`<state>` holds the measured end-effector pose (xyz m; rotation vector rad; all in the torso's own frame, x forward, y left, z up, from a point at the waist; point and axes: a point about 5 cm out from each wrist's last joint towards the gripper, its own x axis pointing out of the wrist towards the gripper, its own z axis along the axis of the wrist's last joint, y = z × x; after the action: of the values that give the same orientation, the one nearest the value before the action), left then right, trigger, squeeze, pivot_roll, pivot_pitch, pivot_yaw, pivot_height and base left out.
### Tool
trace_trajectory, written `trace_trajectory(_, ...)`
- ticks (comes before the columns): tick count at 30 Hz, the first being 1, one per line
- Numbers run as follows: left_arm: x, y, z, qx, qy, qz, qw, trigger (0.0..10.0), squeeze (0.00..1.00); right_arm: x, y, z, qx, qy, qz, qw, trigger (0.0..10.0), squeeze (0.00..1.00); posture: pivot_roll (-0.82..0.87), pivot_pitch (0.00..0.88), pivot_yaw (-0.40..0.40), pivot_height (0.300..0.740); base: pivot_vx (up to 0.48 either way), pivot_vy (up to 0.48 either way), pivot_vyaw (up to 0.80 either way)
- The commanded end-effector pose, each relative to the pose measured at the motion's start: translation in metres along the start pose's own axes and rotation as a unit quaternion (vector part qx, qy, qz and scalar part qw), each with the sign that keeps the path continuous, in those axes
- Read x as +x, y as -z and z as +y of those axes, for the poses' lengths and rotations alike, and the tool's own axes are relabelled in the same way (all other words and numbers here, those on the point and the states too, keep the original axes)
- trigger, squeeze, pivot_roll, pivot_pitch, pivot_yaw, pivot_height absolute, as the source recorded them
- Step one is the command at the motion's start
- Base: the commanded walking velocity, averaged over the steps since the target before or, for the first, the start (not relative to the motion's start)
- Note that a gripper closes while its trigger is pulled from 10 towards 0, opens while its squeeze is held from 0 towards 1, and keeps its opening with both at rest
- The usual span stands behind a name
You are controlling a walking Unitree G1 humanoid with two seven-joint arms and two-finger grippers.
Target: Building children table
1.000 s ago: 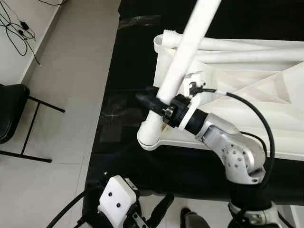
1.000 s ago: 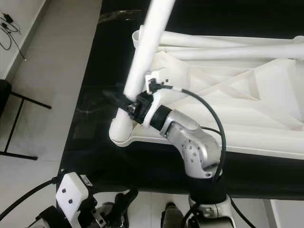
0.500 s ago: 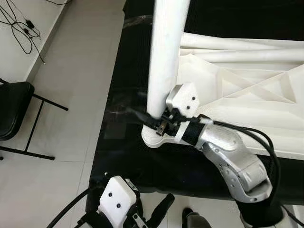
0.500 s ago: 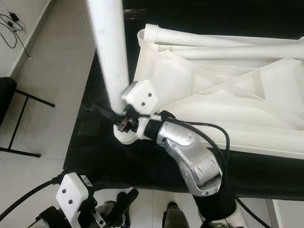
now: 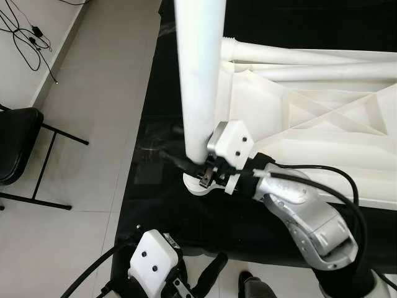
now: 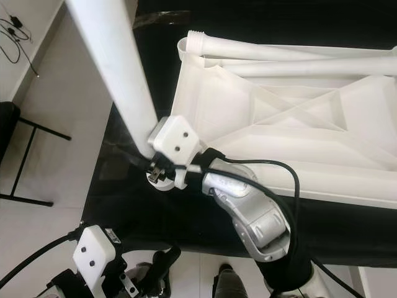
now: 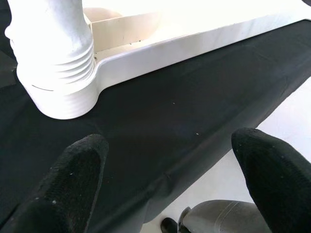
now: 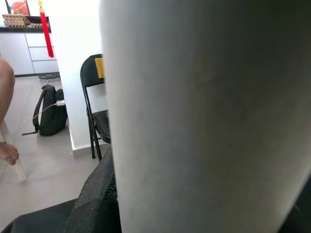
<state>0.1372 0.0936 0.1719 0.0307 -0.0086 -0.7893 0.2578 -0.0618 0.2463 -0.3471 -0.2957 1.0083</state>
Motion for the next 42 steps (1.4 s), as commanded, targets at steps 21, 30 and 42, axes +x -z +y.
trace_trajectory(21, 0.000, 0.003, 0.001, -0.001, -0.011, 0.009, 1.000, 10.0, 0.00, -0.010, 0.065, -0.002, 0.128, 0.076, 0.196, 0.969, 10.0, 0.00, 0.01, 0.384, 0.057, 0.740, 0.000, 0.000, 0.00)
trace_trajectory(30, -0.001, 0.003, 0.001, -0.002, -0.013, 0.008, 1.000, 10.0, 0.00, -0.004, 0.056, -0.011, 0.188, 0.058, 0.144, 0.970, 10.0, 0.00, 0.01, 0.384, 0.056, 0.740, 0.000, 0.000, 0.00)
trace_trajectory(42, -0.001, 0.004, 0.001, -0.002, -0.011, 0.010, 1.000, 10.0, 0.00, -0.009, 0.059, 0.007, 0.122, 0.055, 0.169, 0.976, 10.0, 0.00, 0.01, 0.380, 0.062, 0.740, 0.000, 0.000, 0.00)
